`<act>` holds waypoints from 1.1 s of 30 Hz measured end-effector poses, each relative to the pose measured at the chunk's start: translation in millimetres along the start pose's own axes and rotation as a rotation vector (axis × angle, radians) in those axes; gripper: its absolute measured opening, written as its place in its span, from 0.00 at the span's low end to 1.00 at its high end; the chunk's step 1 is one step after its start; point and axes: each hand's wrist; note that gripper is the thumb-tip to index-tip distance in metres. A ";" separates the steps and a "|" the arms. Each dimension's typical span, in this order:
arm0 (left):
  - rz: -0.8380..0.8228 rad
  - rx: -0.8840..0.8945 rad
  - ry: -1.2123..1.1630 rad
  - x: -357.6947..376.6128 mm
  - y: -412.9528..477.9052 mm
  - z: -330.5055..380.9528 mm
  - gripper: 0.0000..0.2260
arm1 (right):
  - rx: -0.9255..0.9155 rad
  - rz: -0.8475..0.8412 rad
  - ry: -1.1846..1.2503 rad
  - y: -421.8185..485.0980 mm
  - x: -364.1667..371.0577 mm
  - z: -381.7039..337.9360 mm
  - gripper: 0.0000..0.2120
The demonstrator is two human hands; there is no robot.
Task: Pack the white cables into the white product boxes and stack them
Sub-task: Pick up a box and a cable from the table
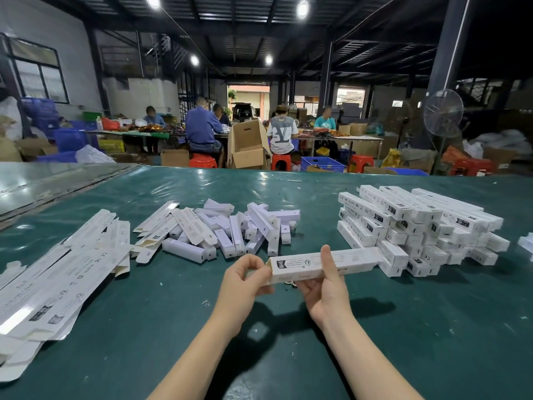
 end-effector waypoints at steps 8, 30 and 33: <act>-0.039 0.009 0.035 -4.1 -0.5 3.1 0.08 | 0.016 -0.131 0.005 -0.7 -1.3 -1.7 0.14; 0.152 -0.026 -0.361 -4.1 1.2 11.0 0.10 | 0.072 -0.213 0.082 -8.9 8.5 2.3 0.30; 0.176 -0.071 -0.438 -3.3 2.4 11.4 0.08 | 0.076 -0.219 0.127 -7.7 8.1 2.5 0.34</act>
Point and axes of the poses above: each hand's wrist, its own y-axis towards the middle knuckle, its own x-axis out of the palm, z = x × y, and after that the axes turned 9 degrees about -y, right-handed
